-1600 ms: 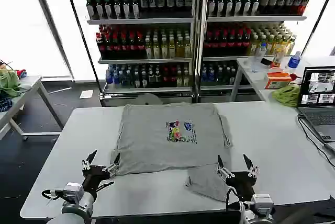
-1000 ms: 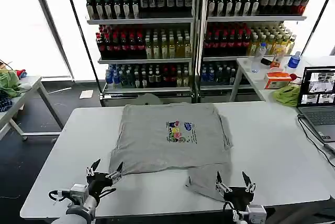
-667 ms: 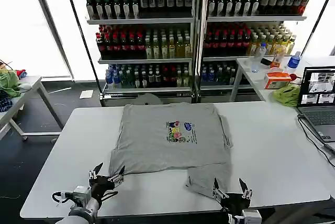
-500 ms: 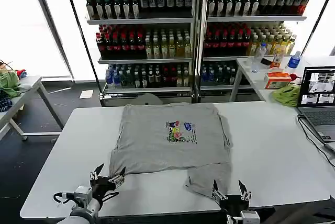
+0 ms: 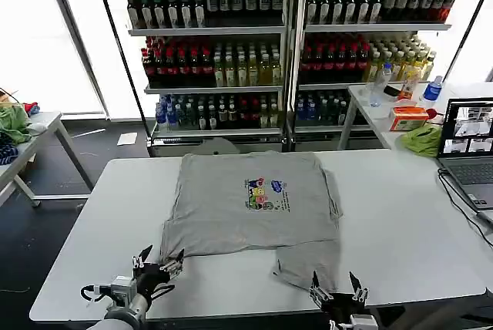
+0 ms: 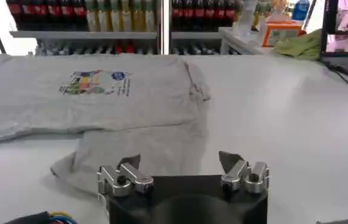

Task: Fold and organize the clothes.

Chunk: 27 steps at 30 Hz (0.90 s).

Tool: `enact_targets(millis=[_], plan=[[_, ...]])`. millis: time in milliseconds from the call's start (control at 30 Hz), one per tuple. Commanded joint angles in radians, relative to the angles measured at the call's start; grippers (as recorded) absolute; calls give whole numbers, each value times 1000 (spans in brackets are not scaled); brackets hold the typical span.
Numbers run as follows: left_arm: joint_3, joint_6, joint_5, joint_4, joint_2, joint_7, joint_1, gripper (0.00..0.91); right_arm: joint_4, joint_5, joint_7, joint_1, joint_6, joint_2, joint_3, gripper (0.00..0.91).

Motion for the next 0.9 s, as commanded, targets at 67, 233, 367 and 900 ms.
enact_targets(millis=[67, 233, 367, 900], plan=[[4, 1, -1, 19, 0, -4, -2, 907, -5, -1, 3, 0, 0, 1, -2, 907], [4, -7, -6, 26, -6, -4, -8, 907, -6, -3, 5, 0, -1, 2, -7, 907], [6, -10, -11, 32, -9, -6, -11, 907, -10, -7, 2, 3, -4, 2, -8, 907], [11, 11, -35, 8, -3, -10, 10, 10, -56, -8, -6, 7, 0, 3, -26, 0]])
